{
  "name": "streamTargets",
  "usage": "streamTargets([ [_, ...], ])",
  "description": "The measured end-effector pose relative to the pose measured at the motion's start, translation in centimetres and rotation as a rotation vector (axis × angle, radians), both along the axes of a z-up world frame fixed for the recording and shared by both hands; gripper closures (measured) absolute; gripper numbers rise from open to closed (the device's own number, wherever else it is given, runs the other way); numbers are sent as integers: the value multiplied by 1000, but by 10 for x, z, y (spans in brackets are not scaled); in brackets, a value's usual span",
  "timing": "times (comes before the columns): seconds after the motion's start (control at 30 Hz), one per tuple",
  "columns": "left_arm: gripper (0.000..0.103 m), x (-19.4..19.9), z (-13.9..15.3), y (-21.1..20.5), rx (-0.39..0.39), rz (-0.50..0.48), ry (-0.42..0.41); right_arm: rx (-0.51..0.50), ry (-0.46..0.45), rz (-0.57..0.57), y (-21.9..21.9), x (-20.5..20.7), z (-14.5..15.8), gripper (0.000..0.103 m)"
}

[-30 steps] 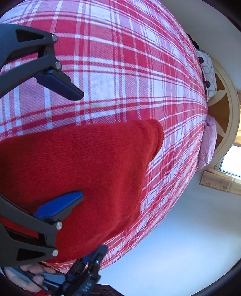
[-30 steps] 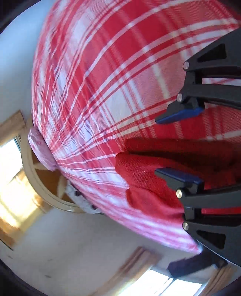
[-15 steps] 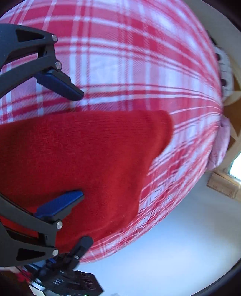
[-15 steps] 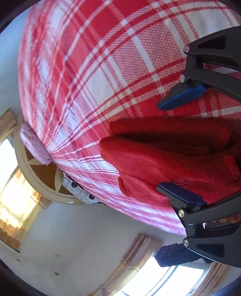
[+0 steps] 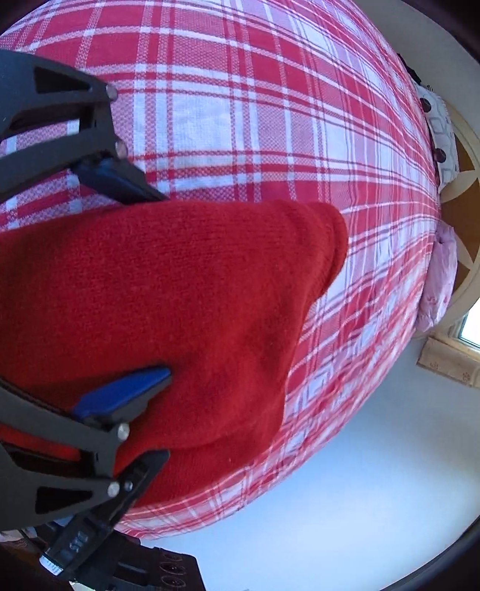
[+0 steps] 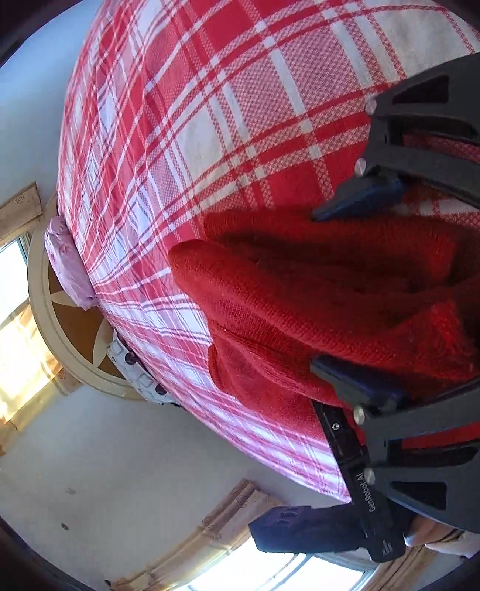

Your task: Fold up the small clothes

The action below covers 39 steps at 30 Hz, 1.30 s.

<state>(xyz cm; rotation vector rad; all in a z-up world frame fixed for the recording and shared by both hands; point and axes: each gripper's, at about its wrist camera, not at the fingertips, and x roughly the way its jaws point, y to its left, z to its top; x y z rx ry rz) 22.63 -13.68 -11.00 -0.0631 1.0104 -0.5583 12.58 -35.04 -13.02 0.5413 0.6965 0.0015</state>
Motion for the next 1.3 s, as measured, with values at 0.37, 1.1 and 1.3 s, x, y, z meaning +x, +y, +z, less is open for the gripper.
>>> streamTargets([
  [0.37, 36, -9, 6, -6, 13, -11, -46, -22, -26, -19, 6, -1, -1, 53],
  [1.1, 48, -14, 8, -6, -2, 3, -88, -298, -56, -37, 41, -1, 14, 67],
  [1.3, 48, -16, 8, -5, -10, 6, -101, -132, -70, -50, 20, -5, 6, 67],
])
